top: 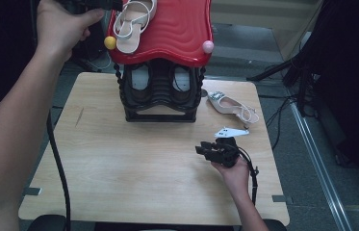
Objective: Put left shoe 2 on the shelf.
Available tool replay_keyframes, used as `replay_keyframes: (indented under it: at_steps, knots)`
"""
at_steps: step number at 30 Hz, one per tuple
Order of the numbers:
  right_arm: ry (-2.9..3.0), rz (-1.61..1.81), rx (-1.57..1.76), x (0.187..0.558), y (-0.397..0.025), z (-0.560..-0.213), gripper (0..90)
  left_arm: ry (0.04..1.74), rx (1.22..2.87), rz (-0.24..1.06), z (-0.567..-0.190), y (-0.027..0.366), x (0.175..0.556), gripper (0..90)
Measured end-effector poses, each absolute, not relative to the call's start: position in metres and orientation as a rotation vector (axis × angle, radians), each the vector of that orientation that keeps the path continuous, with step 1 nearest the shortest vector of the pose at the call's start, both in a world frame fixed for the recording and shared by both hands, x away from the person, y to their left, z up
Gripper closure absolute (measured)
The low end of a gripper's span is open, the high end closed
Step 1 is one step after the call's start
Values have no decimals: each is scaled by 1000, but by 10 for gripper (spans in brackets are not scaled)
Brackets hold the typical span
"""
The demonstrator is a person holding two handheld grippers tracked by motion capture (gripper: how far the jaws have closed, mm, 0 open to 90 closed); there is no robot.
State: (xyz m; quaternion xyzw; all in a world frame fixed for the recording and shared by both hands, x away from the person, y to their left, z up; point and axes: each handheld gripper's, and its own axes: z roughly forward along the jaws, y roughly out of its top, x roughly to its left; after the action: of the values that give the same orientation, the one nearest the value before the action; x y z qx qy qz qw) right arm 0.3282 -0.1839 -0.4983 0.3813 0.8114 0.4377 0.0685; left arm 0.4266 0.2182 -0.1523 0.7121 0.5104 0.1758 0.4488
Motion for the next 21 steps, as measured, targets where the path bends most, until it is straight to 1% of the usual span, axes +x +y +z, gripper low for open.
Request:
replay_keyframes:
  at_steps: [3,5,11,21]
  knots:
    - [2440,1320,1152,329,-185,-498,659,1252,1749,415,-154,225,421,548]
    - [2437,1323,1156,329,-186,-498,659,1242,1740,445,-156,230,414,547]
    - [2430,1325,1165,330,-188,-497,659,1254,1732,446,-165,247,404,557]
    - [2420,1332,1174,331,-190,-496,656,1302,1734,415,-203,269,399,542]
